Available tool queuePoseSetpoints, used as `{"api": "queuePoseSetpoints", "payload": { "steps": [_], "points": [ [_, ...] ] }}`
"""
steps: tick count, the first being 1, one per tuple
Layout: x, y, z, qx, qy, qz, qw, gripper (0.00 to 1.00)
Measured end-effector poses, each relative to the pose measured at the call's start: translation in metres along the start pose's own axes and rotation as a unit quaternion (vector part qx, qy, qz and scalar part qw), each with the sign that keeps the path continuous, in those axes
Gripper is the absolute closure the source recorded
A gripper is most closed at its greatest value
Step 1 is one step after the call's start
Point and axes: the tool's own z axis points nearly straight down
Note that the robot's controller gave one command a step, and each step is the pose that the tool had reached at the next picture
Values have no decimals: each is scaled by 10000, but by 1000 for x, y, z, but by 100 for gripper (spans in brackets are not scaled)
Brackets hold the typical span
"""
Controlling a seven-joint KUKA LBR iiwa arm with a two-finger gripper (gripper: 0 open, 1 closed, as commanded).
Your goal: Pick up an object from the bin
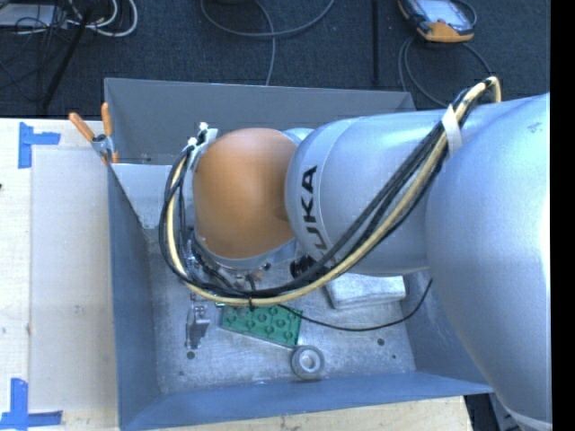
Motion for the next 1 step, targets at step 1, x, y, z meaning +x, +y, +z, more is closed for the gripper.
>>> {"api": "queuePoseSetpoints", "payload": {
  "steps": [1],
  "points": [
    [-22,-79,25,15,-27,-5,10000,0]
  ]
}}
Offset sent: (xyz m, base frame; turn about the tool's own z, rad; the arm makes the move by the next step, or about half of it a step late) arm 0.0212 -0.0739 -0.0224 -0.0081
